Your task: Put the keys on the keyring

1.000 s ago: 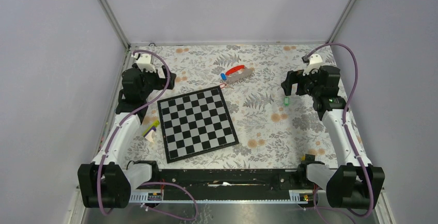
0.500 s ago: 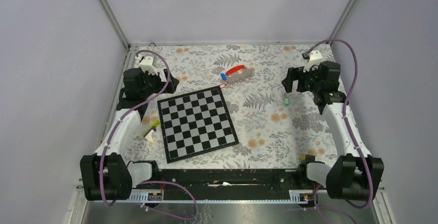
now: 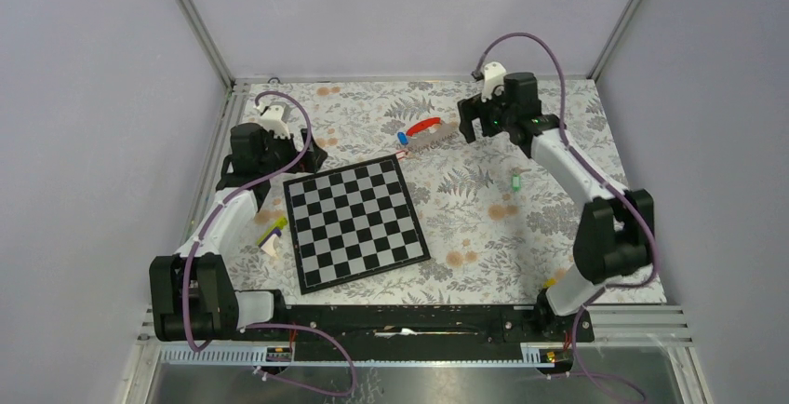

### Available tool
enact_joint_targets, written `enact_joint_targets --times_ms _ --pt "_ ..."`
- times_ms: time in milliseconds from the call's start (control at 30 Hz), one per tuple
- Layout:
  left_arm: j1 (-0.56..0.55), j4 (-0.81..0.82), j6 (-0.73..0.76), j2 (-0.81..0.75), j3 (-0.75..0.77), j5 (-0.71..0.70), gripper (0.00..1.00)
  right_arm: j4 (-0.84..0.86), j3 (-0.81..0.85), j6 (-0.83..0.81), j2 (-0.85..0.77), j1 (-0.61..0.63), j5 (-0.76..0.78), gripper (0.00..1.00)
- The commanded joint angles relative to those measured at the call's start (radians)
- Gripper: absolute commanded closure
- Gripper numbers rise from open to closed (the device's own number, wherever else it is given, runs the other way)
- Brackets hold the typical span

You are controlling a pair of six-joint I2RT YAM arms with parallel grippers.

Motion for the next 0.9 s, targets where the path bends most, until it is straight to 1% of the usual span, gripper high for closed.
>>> enact_joint_targets --times_ms 0,33,167,267,333,633,767,867 --pt "0.003 0.016 0.027 -0.005 0.042 0.028 0.01 -0.078 0.184 -0.006 0.178 0.055 0.058 0.03" --pt "0.003 0.016 0.031 -0.007 0.045 0.024 0.01 -0.1 0.227 -0.003 0.239 0.067 0.059 0.05" --pt "0.004 -0.01 0.042 -0.005 0.052 0.016 0.01 -0.168 0.385 0.001 0.404 0.115 0.08 0.13" --pt "0.004 -0.014 0.046 -0.001 0.052 0.016 0.01 -0.215 0.5 0.001 0.502 0.146 0.095 0.2" --pt "0.004 -0.017 0.051 0.003 0.053 0.017 0.01 -0.243 0.54 -0.004 0.547 0.166 0.1 0.26" --pt "0.008 -0.021 0.058 0.012 0.054 0.018 0.01 -0.294 0.597 -0.042 0.616 0.228 0.06 0.42" --pt "0.011 -0.021 0.062 0.008 0.054 0.015 0.01 -0.313 0.622 -0.046 0.637 0.229 0.078 0.48" --pt "0.013 -0.021 0.064 0.008 0.051 0.013 0.01 -0.313 0.621 -0.055 0.637 0.228 0.102 0.51"
